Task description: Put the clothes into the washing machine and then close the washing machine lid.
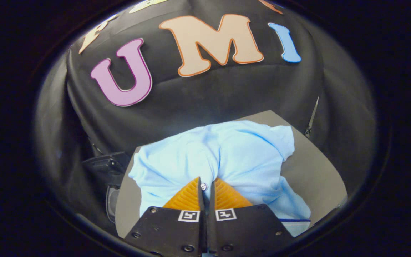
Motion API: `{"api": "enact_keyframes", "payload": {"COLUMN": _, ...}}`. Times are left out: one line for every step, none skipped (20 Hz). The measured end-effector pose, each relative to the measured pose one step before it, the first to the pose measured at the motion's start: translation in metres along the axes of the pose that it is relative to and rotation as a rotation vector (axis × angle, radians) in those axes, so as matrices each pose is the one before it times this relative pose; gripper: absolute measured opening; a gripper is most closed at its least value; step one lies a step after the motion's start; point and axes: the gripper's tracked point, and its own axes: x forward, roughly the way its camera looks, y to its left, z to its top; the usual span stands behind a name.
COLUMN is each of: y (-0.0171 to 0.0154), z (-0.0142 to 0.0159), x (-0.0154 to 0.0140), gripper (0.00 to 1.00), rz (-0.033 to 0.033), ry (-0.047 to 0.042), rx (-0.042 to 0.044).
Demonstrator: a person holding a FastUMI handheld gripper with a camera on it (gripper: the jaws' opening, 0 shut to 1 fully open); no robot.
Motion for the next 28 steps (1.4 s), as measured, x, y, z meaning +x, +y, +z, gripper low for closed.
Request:
{"api": "enact_keyframes", "payload": {"y": 0.00184, "z": -0.0004, "x": -0.0062, "gripper": 0.02, "rz": 0.01949, "ry": -0.01559, "rx": -0.03399}}
{"api": "enact_keyframes", "payload": {"y": 0.0028, "z": -0.00085, "x": -0.00597, "gripper": 0.01, "rz": 0.0084, "ry": -0.03331, "rx": -0.07123}}
{"api": "enact_keyframes", "payload": {"y": -0.00351, "z": 0.00476, "x": -0.00979, "gripper": 0.01, "rz": -0.02169, "ry": -0.03374, "rx": -0.07976}}
{"api": "enact_keyframes", "payload": {"y": -0.00369, "z": 0.00519, "x": -0.01069, "gripper": 0.01, "rz": -0.02847, "ry": -0.03068, "rx": -0.05788}}
{"api": "enact_keyframes", "payload": {"y": -0.00005, "z": 0.01092, "x": -0.00816, "gripper": 0.01, "rz": -0.01115, "ry": -0.02797, "rx": -0.02127}}
{"api": "enact_keyframes", "payload": {"y": 0.00617, "z": 0.01019, "x": -0.00903, "gripper": 0.0, "rz": 0.00534, "ry": -0.01328, "rx": -0.0165}}
{"api": "enact_keyframes", "payload": {"y": 0.00457, "z": 0.00818, "x": -0.00754, "gripper": 0.0, "rz": 0.00253, "ry": -0.00847, "rx": -0.0092}}
{"api": "enact_keyframes", "payload": {"y": 0.00264, "z": 0.00701, "x": -0.00845, "gripper": 0.0, "rz": 0.00316, "ry": -0.00608, "rx": -0.00558}}
{"api": "enact_keyframes", "payload": {"y": 0.00403, "z": 0.00995, "x": -0.00733, "gripper": 0.0, "rz": 0.00014, "ry": -0.01566, "rx": -0.00859}}
{"api": "enact_keyframes", "payload": {"y": 0.00327, "z": 0.00842, "x": -0.00695, "gripper": 0.0, "rz": -0.00145, "ry": -0.0152, "rx": -0.01084}}
{"api": "enact_keyframes", "payload": {"y": 0.00615, "z": 0.00888, "x": -0.00607, "gripper": 0.0, "rz": 0.00937, "ry": -0.01197, "rx": 0.00348}}
{"api": "enact_keyframes", "payload": {"y": 0.00756, "z": 0.00687, "x": -0.00488, "gripper": 0.0, "rz": 0.01362, "ry": -0.01666, "rx": 0.01332}}
{"api": "enact_keyframes", "payload": {"y": 0.00838, "z": 0.009, "x": -0.0055, "gripper": 0.0, "rz": 0.01525, "ry": -0.01621, "rx": 0.01391}}
{"api": "enact_keyframes", "payload": {"y": 0.00812, "z": 0.00966, "x": -0.00454, "gripper": 0.0, "rz": 0.01417, "ry": -0.02902, "rx": 0.01706}}
{"api": "enact_keyframes", "payload": {"y": 0.01055, "z": 0.01052, "x": -0.00304, "gripper": 0.0, "rz": 0.02043, "ry": -0.02102, "rx": 0.0202}}
{"api": "enact_keyframes", "payload": {"y": 0.01067, "z": 0.00745, "x": -0.00184, "gripper": 0.0, "rz": 0.02052, "ry": -0.02465, "rx": 0.0184}}
{"api": "enact_keyframes", "payload": {"y": 0.01272, "z": 0.00933, "x": -0.00164, "gripper": 0.0, "rz": 0.02057, "ry": -0.01985, "rx": 0.01176}}
{"api": "enact_keyframes", "payload": {"y": 0.01109, "z": 0.00461, "x": 0.00094, "gripper": 0.0, "rz": 0.02156, "ry": -0.02026, "rx": 0.00597}}
{"api": "enact_keyframes", "payload": {"y": 0.01303, "z": -0.00022, "x": 0.00296, "gripper": 0.0, "rz": 0.02634, "ry": 0.01352, "rx": -0.00743}}
{"api": "enact_keyframes", "payload": {"y": 0.01009, "z": -0.00172, "x": 0.00178, "gripper": 0.0, "rz": 0.01675, "ry": 0.00794, "rx": -0.00958}}
{"api": "enact_keyframes", "payload": {"y": 0.01103, "z": -0.00131, "x": 0.0032, "gripper": 0.0, "rz": 0.01317, "ry": 0.00659, "rx": -0.00724}}
{"api": "enact_keyframes", "payload": {"y": 0.01287, "z": -0.00332, "x": 0.00333, "gripper": 0.0, "rz": 0.01979, "ry": 0.00623, "rx": -0.00839}}
{"api": "enact_keyframes", "payload": {"y": 0.01295, "z": 0.00045, "x": 0.00275, "gripper": 0.0, "rz": 0.01737, "ry": -0.0098, "rx": -0.00647}}
{"api": "enact_keyframes", "payload": {"y": 0.0127, "z": -0.0007, "x": 0.00335, "gripper": 0.0, "rz": 0.02071, "ry": -0.00323, "rx": -0.00272}}
{"api": "enact_keyframes", "payload": {"y": 0.01293, "z": 0.00059, "x": 0.00471, "gripper": 0.0, "rz": 0.01937, "ry": -0.01082, "rx": 0.00158}}
{"api": "enact_keyframes", "payload": {"y": 0.01145, "z": -0.00176, "x": 0.00409, "gripper": 0.0, "rz": 0.01937, "ry": -0.00359, "rx": 0.00408}}
{"api": "enact_keyframes", "payload": {"y": 0.01133, "z": -0.00057, "x": 0.00543, "gripper": 0.0, "rz": 0.02192, "ry": -0.0079, "rx": 0.01063}}
{"api": "enact_keyframes", "payload": {"y": 0.01242, "z": -0.00183, "x": 0.00512, "gripper": 0.0, "rz": 0.02369, "ry": -0.00385, "rx": 0.00711}}
